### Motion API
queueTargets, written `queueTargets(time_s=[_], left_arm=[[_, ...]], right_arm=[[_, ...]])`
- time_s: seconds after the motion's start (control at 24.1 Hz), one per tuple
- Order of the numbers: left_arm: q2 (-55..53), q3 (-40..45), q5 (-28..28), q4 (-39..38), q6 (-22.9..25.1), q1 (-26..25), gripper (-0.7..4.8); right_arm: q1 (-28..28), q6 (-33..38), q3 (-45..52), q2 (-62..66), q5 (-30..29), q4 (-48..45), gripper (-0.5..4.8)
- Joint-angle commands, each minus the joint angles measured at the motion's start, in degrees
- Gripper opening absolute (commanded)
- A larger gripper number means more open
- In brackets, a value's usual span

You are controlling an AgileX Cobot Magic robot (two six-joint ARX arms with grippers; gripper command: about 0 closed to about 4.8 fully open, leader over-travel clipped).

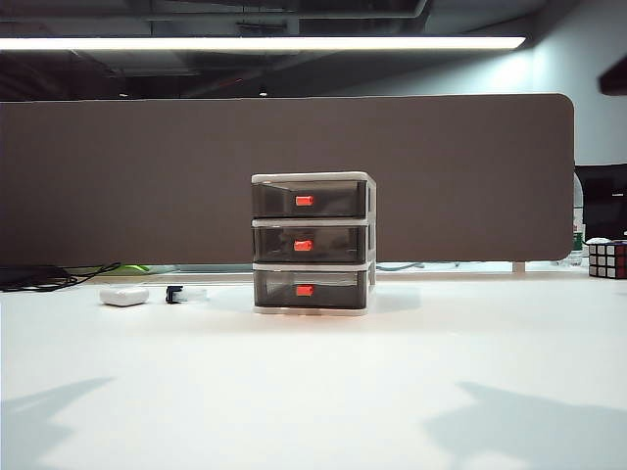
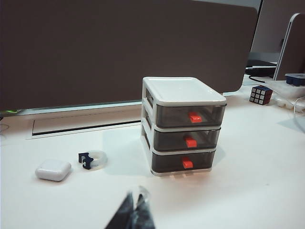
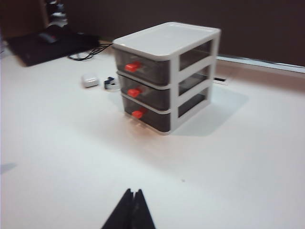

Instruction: Open the second layer of the drawer on the table, pick up a pack of napkins on the table and put it in, and finally close the drawer.

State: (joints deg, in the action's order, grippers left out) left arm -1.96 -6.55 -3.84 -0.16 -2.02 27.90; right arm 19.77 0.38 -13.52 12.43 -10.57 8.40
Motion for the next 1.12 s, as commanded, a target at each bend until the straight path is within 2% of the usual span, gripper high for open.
queueTargets(time_s=[0.04,0.25,0.37,0.5,0.62,0.79,0.87,1.12], left_arm=[[1.8,0.0,1.6,-2.9,-0.2,-0.1,-0.06],[1.8,0.5,1.0,-2.7,0.1,-0.1,-0.06],[1.8,2.3,0.0,-0.4,2.5,-0.1,-0.06],[1.8,6.3,1.1,5.9,1.6,-0.1,-0.06],[1.8,6.1,1.5,4.7,1.9,-0.2,-0.06],[1.8,6.2,-1.7,3.7,3.8,-0.3,-0.06],[1.8,6.2,-2.2,3.3,5.5,-1.9,-0.06],[1.8,6.2,7.8,2.8,5.0,-17.0,-0.06]], right_arm=[[0.0,2.9,3.0,-7.1,4.5,2.5,-0.05],[0.0,3.8,5.3,-12.5,9.1,7.7,-0.05],[0.0,4.3,7.4,-12.5,9.4,5.7,-0.05],[0.0,5.9,10.7,-12.5,7.8,0.3,-0.05],[0.0,7.8,13.5,-12.5,7.8,-2.4,-0.05],[-0.8,4.9,13.5,-12.5,8.3,-2.4,-0.05],[-3.0,3.8,13.5,-12.5,7.7,-2.3,-0.05],[-14.5,1.9,13.5,-12.5,1.0,-2.7,-0.05]])
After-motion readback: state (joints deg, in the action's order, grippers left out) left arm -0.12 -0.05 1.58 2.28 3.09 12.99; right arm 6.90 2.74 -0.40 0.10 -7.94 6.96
